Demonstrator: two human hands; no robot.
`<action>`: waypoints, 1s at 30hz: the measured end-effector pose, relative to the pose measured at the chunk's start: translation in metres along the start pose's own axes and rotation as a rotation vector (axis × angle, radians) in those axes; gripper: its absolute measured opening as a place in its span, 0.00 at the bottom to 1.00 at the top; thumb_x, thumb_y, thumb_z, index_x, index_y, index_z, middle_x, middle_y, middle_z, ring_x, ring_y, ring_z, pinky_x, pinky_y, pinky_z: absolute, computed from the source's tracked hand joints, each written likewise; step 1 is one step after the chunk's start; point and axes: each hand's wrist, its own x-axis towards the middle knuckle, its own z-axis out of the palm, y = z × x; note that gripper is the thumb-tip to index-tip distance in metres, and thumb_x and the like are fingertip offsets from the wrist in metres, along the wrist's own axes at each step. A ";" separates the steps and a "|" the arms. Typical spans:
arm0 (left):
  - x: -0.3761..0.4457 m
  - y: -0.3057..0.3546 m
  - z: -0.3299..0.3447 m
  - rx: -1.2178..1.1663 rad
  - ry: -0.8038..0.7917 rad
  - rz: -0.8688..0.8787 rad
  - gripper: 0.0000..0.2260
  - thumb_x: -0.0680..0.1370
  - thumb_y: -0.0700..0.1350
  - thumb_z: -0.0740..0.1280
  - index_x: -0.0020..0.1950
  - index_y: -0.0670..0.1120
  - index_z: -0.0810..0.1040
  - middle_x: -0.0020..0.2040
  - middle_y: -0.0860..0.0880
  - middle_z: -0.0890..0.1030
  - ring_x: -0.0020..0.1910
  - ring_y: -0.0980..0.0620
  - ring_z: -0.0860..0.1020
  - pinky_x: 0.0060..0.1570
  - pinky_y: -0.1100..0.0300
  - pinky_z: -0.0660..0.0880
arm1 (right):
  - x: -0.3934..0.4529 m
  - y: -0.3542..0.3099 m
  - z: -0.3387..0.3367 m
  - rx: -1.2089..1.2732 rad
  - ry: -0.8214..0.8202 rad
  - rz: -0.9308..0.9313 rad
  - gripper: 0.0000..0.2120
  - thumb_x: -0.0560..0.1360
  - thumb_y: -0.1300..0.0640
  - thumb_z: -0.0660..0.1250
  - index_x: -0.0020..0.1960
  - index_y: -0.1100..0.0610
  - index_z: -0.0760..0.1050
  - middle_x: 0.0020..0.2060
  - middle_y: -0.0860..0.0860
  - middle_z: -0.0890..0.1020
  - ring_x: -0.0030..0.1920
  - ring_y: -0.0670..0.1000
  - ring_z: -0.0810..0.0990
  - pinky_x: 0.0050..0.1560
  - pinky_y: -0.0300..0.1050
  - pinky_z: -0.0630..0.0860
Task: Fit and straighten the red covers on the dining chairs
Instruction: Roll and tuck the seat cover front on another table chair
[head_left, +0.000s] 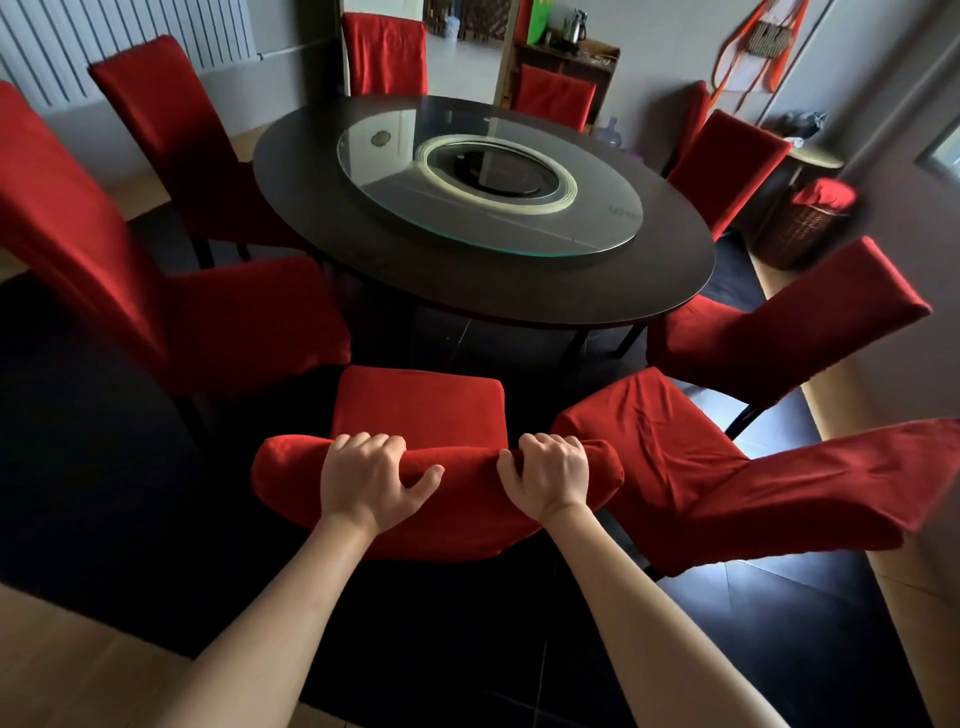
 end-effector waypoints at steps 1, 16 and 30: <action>-0.001 -0.004 -0.001 -0.006 0.004 0.012 0.28 0.71 0.65 0.55 0.30 0.41 0.76 0.26 0.47 0.77 0.28 0.45 0.76 0.37 0.53 0.73 | -0.003 -0.005 -0.001 0.004 0.007 0.013 0.22 0.70 0.44 0.55 0.25 0.58 0.70 0.21 0.51 0.74 0.22 0.54 0.74 0.32 0.45 0.73; -0.017 -0.050 -0.020 -0.030 -0.014 0.197 0.27 0.70 0.64 0.55 0.30 0.41 0.77 0.27 0.47 0.77 0.27 0.45 0.76 0.37 0.53 0.72 | -0.056 -0.071 -0.024 0.003 -0.140 0.242 0.17 0.69 0.49 0.72 0.29 0.59 0.73 0.25 0.53 0.78 0.28 0.56 0.78 0.40 0.52 0.76; -0.018 -0.056 -0.020 -0.065 -0.025 0.200 0.25 0.69 0.63 0.57 0.28 0.42 0.73 0.25 0.46 0.75 0.26 0.44 0.75 0.33 0.53 0.72 | -0.051 -0.076 -0.021 -0.104 0.021 0.200 0.21 0.68 0.45 0.56 0.24 0.56 0.70 0.21 0.50 0.74 0.22 0.53 0.74 0.31 0.43 0.71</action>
